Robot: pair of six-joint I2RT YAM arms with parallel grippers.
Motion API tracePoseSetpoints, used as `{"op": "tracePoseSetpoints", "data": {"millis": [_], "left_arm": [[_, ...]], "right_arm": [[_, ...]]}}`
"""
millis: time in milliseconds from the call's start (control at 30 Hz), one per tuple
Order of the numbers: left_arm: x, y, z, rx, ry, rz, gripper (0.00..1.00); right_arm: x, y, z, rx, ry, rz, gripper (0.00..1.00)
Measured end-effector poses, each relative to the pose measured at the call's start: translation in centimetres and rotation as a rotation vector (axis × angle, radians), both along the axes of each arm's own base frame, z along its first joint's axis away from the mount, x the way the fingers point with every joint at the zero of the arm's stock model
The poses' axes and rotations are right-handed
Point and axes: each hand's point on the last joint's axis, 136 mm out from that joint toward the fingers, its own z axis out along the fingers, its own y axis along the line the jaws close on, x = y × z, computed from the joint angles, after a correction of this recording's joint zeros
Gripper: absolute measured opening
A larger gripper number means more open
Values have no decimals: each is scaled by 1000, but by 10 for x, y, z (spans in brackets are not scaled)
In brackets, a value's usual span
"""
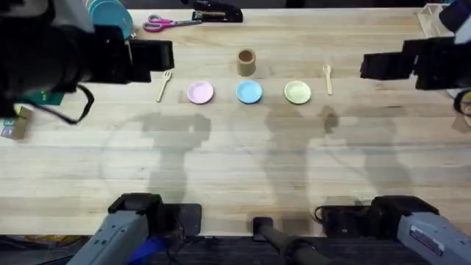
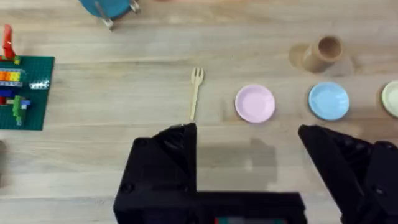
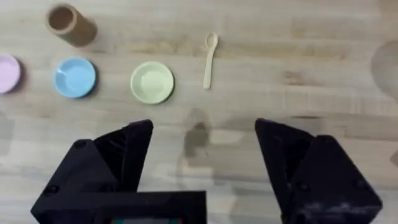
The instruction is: Pick up a utensil and set it on the pink plate, then put the other utensil in the container.
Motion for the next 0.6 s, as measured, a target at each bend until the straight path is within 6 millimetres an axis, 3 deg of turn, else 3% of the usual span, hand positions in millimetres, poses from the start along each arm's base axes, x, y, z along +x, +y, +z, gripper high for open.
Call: {"op": "tracePoseSetpoints", "data": {"millis": [300, 600], "left_arm": [[19, -3, -15, 17, 142, -43, 993], [31, -4, -50, 23, 282, -59, 993]], "right_arm": [[24, 0, -4, 1, 104, 0, 998], [30, 0, -12, 1, 137, 0, 999]]}}
